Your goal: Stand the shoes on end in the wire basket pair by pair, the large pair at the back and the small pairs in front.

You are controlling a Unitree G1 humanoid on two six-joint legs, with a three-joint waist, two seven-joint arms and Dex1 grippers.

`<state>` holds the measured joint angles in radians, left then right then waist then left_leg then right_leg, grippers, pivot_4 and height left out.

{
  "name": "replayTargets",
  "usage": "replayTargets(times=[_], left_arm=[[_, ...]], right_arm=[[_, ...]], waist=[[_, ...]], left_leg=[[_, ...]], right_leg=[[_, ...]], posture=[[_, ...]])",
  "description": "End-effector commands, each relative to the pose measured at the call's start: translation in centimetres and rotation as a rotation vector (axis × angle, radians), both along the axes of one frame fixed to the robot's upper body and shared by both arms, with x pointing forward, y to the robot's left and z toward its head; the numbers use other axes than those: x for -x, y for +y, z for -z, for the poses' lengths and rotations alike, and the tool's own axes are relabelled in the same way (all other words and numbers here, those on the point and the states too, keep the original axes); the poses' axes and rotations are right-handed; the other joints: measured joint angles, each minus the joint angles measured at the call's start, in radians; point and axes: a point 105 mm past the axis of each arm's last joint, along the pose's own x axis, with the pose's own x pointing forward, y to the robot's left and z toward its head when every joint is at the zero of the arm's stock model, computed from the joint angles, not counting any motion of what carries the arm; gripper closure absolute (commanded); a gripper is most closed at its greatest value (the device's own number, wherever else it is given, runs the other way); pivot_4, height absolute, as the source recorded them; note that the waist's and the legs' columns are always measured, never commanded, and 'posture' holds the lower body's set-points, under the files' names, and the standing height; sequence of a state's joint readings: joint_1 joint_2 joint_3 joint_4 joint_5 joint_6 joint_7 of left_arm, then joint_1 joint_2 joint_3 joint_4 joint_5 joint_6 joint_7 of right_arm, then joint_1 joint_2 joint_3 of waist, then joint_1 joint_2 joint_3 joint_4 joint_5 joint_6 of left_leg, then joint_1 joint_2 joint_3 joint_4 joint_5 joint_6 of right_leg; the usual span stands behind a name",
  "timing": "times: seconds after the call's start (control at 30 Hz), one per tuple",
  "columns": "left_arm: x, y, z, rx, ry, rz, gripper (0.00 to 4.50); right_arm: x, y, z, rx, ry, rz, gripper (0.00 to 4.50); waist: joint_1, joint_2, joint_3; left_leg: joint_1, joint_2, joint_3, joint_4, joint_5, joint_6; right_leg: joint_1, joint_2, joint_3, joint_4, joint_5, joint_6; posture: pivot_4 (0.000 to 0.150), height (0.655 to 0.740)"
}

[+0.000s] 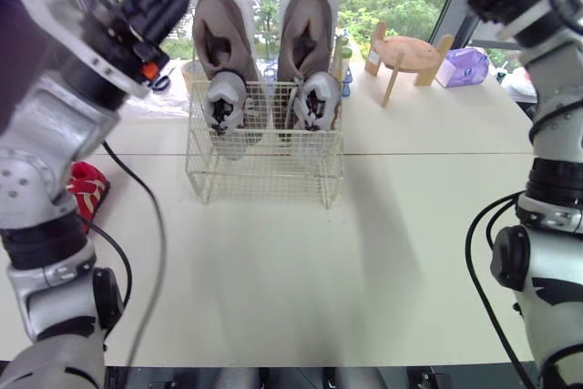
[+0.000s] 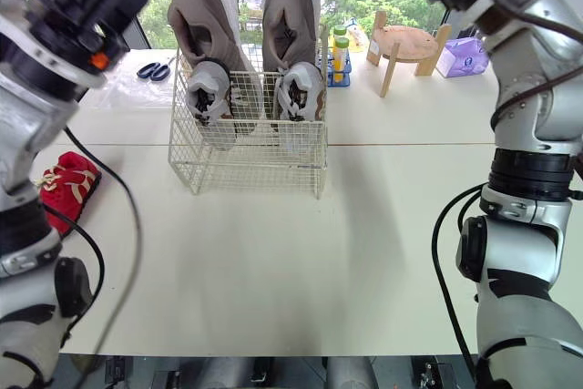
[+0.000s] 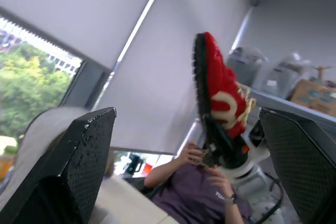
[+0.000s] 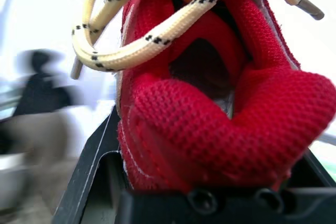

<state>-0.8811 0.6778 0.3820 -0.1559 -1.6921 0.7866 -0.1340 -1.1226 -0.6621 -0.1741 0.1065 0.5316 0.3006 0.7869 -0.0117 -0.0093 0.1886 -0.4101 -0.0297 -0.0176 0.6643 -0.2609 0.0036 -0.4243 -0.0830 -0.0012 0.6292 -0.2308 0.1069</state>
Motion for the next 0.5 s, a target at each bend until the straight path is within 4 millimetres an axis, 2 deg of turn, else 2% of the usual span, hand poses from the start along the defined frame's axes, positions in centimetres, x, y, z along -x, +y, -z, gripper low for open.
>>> replayTargets(times=[0.03, 0.17, 0.5], left_arm=[[1.4, 0.5, -1.7, -0.028, -0.045, 0.062, 0.0], [1.0, 0.4, -1.0, -0.088, -0.003, 0.106, 0.0], [0.1, -1.6, -0.1, -0.231, 0.043, 0.212, 0.0]], right_arm=[[2.4, 2.4, -0.4, 0.226, -0.131, -0.084, 2.28], [2.4, 3.7, 1.2, 0.389, -0.176, -0.108, 2.28], [2.7, 5.9, 3.3, 0.475, -0.199, -0.218, 2.28]], waist=[[0.001, 0.0, 0.0], [-0.001, 0.0, 0.0], [-0.002, 0.0, 0.0]], left_leg=[[0.0, 0.0, 0.0, 0.0, 0.0, 0.0], [0.0, 0.0, 0.0, 0.0, 0.0, 0.0], [0.0, 0.0, 0.0, 0.0, 0.001, -0.002]], right_leg=[[0.0, 0.0, 0.0, 0.0, 0.0, 0.0], [0.0, 0.0, 0.0, 0.001, 0.0, 0.0], [0.0, 0.0, 0.0, 0.001, 0.0, 0.0]], posture=[[0.15, 0.74], [0.15, 0.74], [0.15, 0.74]])
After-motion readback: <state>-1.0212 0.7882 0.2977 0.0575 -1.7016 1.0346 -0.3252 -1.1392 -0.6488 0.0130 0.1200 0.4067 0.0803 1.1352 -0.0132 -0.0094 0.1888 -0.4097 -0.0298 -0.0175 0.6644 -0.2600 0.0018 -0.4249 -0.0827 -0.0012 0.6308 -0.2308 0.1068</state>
